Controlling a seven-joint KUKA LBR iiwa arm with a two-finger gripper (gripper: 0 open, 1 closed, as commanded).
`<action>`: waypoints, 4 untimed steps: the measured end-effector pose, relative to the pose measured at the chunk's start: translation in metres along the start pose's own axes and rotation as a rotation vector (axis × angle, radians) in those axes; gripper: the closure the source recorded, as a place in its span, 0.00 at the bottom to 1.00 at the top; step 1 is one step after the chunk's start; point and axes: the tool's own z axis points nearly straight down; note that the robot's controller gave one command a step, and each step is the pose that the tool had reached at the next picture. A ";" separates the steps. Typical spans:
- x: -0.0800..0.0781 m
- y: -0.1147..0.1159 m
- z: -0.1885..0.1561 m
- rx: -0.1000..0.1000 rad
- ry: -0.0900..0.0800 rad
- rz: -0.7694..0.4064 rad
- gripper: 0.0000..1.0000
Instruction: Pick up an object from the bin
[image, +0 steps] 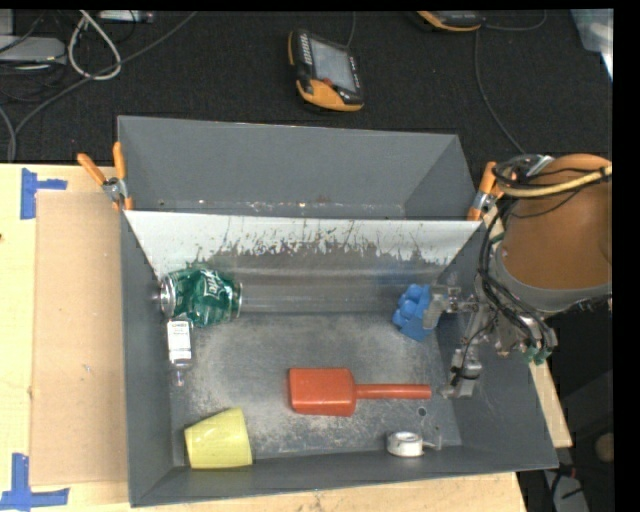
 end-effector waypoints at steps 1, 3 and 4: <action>0.000 0.000 0.000 0.000 0.000 0.000 0.00; -0.049 0.069 0.101 -0.001 0.001 -0.320 0.00; -0.063 0.058 0.099 -0.005 0.002 -0.355 0.00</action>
Offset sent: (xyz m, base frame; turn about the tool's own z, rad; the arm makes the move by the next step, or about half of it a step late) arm 0.0435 0.0150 -0.0586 0.1626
